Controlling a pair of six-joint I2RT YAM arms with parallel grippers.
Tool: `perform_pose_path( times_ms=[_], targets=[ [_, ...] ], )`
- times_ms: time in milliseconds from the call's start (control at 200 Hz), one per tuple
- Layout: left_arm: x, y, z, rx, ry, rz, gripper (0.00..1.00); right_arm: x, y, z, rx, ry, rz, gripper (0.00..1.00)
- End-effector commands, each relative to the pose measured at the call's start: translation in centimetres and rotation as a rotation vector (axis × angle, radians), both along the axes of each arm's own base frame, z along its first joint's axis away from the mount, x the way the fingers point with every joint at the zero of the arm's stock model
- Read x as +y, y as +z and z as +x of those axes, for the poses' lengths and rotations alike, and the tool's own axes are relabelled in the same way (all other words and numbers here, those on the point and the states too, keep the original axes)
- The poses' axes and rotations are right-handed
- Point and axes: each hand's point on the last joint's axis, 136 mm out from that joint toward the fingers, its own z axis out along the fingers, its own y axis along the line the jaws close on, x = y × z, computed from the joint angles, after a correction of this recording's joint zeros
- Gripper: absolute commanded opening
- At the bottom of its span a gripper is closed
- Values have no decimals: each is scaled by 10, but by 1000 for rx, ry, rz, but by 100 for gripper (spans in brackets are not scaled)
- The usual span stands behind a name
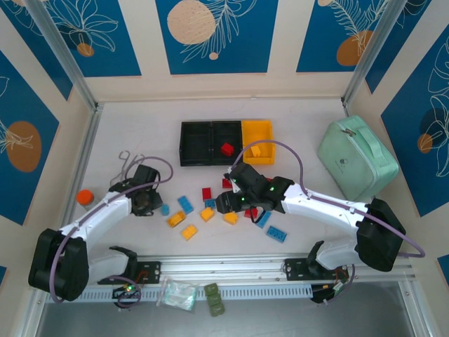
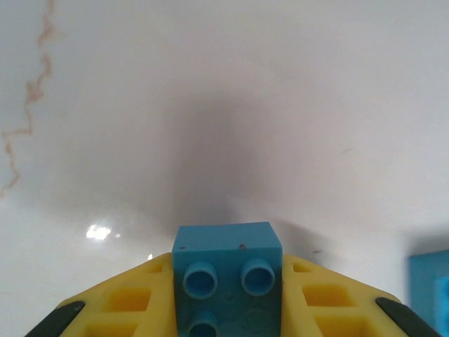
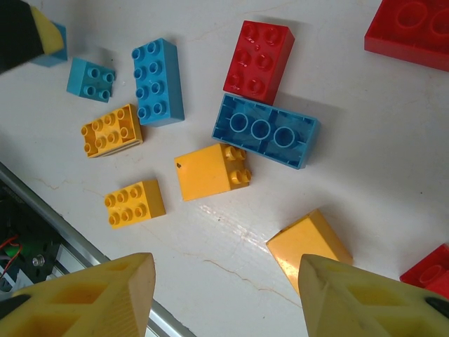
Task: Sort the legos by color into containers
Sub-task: Pick up the lego from the bottom-left of the table, then place the lego in the container.
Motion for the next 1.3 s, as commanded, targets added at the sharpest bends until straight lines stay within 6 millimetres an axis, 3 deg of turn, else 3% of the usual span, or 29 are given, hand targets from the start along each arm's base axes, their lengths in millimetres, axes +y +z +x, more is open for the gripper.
perform_pose_path(
  times_ms=[0,265,720,945,1296],
  targets=[
    [-9,15,12,-7,-50,-27,27,5,9,5,-27,-7,12,56],
    [-44,41,55,-60,-145,-82,27,-4,11,11,-26,-50,10,56],
    [-125,54,133,-69,-346,-37,27,-21,10,9,-24,-102,-15,56],
    [-139,51,167,-59,-364,1,27,-28,6,6,-20,-123,-23,56],
    [-149,31,190,-28,-366,27,27,-38,4,4,-19,-146,-25,56]
  ],
)
